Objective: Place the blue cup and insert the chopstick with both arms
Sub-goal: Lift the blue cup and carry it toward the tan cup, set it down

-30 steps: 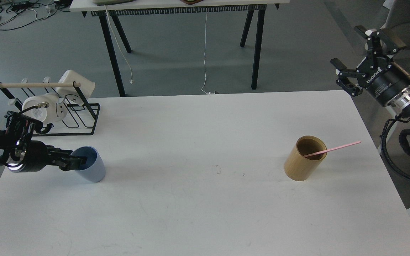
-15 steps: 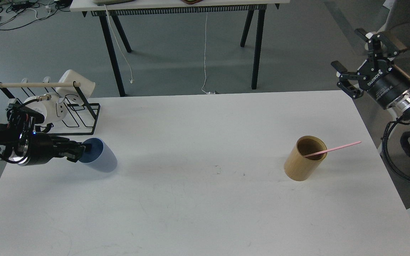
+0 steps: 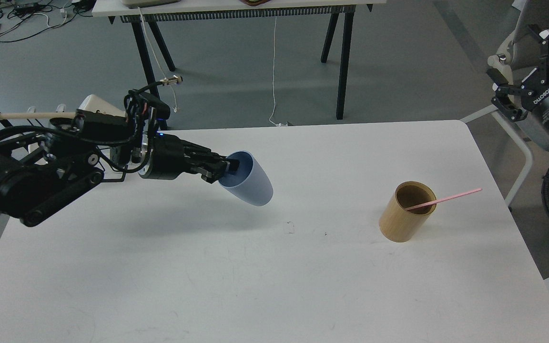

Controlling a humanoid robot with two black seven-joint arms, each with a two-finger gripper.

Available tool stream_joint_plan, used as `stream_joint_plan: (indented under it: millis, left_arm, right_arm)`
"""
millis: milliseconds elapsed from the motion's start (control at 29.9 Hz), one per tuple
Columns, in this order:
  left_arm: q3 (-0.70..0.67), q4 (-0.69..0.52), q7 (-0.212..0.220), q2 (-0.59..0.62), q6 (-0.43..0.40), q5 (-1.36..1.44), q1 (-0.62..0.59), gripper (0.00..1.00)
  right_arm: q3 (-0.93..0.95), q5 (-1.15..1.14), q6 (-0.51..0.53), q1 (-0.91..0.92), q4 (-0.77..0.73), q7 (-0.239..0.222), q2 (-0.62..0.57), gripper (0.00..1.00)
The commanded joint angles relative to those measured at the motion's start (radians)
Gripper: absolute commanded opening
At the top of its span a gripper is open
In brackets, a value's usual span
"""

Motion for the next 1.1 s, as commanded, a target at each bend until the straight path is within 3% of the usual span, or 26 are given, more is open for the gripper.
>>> stream_joint_plan:
  millis: [0, 401, 736, 1070]
  left_arm:
    - [0.033, 0.03, 0.0, -0.1, 0.001, 0.07, -0.015, 0.0]
    - [0.037, 0.2, 0.0, -0.315, 0.006, 0.296, 0.023, 0.0]
    - [0.037, 0.229, 0.0, -0.326, 0.006, 0.298, 0.039, 0.01]
    - [0.026, 0.222, 0.0, -0.327, -0.002, 0.298, 0.042, 0.16]
  right_arm:
    - [0.004, 0.0, 0.0, 0.0, -0.008, 0.0, 0.001, 0.97]
    - [0.006, 0.0, 0.0, 0.0, -0.009, 0.0, 0.003, 0.97]
    - [0.006, 0.0, 0.0, -0.002, -0.008, 0.0, 0.004, 0.97]
    - [0.006, 0.0, 0.0, -0.003, -0.008, 0.0, 0.003, 0.97]
